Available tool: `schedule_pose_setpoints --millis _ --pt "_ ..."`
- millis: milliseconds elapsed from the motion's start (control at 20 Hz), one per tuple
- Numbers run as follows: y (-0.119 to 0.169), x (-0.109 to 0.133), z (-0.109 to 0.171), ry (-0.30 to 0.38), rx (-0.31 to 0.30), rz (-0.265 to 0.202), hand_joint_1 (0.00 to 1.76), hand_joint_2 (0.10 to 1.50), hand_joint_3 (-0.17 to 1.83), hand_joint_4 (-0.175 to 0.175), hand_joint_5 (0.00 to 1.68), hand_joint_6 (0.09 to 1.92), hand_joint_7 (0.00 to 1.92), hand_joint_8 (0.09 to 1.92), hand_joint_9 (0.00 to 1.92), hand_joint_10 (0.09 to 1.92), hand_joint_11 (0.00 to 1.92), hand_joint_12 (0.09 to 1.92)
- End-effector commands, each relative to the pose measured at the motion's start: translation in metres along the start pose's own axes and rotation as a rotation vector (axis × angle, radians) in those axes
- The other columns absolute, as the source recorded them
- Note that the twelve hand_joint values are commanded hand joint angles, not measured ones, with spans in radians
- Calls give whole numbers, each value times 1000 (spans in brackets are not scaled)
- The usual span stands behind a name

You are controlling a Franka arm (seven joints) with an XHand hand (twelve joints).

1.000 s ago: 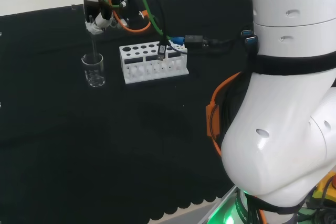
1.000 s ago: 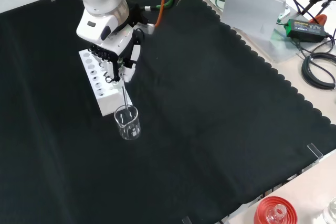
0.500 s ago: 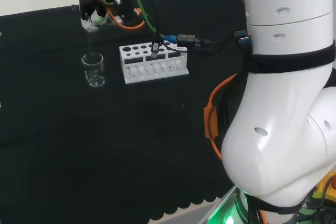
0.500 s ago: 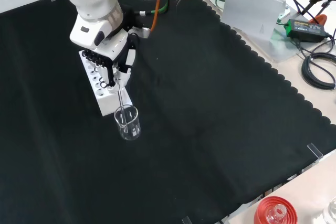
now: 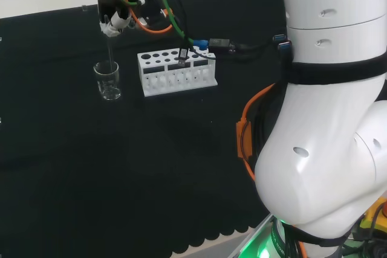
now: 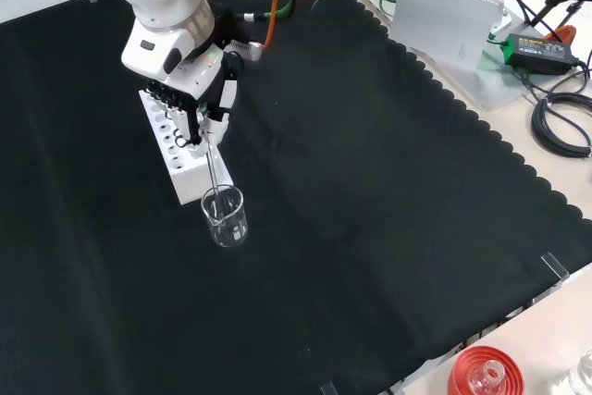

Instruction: Stir in the beaker to the left of the white test tube rack with the glass rod.

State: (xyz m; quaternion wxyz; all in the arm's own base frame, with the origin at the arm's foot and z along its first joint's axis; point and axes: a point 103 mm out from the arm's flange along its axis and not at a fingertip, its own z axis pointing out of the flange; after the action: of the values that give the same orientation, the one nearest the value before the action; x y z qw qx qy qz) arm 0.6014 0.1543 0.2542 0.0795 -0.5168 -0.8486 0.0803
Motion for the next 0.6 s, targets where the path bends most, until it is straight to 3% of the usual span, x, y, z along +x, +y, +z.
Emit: schedule_pose_setpoints --millis 50,250,600 --pt "-11 4 -3 -15 -21 -8 1229 1043 -175 -175 1389 320 1732 397 1840 379 1657 749" --pt "-24 30 -5 -35 -24 -16 1229 1043 -175 -175 1389 321 1733 396 1840 379 1656 749" --pt "-16 47 0 -30 -7 -44 1229 1043 -175 -175 1389 321 1734 396 1840 379 1656 749"
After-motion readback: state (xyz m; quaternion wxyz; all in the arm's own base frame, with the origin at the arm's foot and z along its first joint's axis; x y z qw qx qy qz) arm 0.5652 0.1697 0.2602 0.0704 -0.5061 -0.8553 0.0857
